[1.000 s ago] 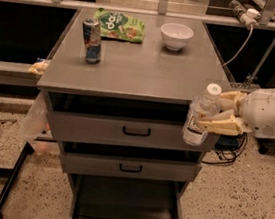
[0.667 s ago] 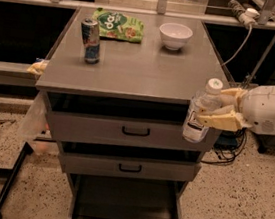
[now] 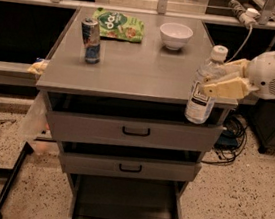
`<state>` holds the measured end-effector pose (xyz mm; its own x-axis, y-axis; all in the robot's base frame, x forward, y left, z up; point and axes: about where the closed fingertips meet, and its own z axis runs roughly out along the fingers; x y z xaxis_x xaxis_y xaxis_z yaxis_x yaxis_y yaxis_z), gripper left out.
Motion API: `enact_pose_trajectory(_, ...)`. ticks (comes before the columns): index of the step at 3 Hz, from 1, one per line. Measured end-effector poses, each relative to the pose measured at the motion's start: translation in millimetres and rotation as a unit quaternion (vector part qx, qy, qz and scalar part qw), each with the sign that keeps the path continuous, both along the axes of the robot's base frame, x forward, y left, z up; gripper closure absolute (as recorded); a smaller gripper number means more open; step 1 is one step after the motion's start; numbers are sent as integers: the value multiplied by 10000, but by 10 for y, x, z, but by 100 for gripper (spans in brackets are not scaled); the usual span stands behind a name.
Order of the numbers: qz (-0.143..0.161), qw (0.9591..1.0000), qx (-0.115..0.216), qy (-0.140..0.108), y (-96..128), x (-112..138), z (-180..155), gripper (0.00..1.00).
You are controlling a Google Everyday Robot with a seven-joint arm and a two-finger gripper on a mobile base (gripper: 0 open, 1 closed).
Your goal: Pick blue plastic bottle from bottom drawer and place on counter
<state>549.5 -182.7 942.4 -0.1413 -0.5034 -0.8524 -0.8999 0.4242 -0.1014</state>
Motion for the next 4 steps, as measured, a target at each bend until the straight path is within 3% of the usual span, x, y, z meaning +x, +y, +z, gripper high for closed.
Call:
enact_pose_trajectory(2, -100, 9999, -61, 15, 59, 66, -14, 100)
enact_pose_trajectory(4, -235, 9975, -655, 106, 210, 641, -182, 100)
